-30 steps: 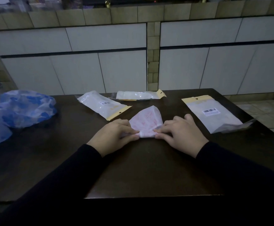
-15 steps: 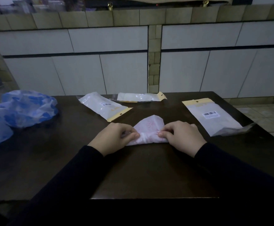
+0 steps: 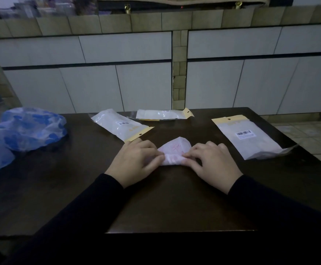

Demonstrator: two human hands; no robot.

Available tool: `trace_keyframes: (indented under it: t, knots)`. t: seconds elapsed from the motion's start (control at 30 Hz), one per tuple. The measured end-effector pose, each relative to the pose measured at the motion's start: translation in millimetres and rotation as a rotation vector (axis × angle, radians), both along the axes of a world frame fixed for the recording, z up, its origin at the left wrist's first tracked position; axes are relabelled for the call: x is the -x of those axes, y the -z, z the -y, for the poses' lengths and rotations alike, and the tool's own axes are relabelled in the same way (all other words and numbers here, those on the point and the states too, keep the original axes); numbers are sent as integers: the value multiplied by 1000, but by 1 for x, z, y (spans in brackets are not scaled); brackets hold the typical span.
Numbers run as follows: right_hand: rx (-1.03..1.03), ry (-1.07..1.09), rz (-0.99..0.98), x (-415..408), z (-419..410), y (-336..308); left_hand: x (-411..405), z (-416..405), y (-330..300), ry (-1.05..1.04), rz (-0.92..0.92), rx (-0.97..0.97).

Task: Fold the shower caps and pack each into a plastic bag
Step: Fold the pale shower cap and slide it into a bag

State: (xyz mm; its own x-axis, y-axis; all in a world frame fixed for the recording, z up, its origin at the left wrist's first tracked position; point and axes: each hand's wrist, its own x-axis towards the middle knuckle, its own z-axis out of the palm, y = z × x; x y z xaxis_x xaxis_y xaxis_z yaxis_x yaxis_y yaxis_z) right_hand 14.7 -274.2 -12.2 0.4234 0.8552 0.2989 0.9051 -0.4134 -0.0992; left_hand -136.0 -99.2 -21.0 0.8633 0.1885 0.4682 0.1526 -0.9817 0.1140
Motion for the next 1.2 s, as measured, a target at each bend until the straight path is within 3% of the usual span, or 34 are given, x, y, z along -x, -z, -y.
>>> trace_keyframes:
  t: [0.5,0.8,1.0,1.13,1.2]
  knots:
    - [48,-59,-194,-7,3,-9,4,-3,-4,-1,-125,124]
    - [32,93,-364,-9,-6,-8,0,-4,-5,-23,-177,320]
    - [-16,193,-340,-10,-12,-5,-3,2,-12,-61,-189,421]
    - [-26,206,-233,-5,-13,-3,-4,4,-10,-97,-155,301]
    - [-50,192,-199,-5,-13,-2,-4,5,-7,-62,-39,147]
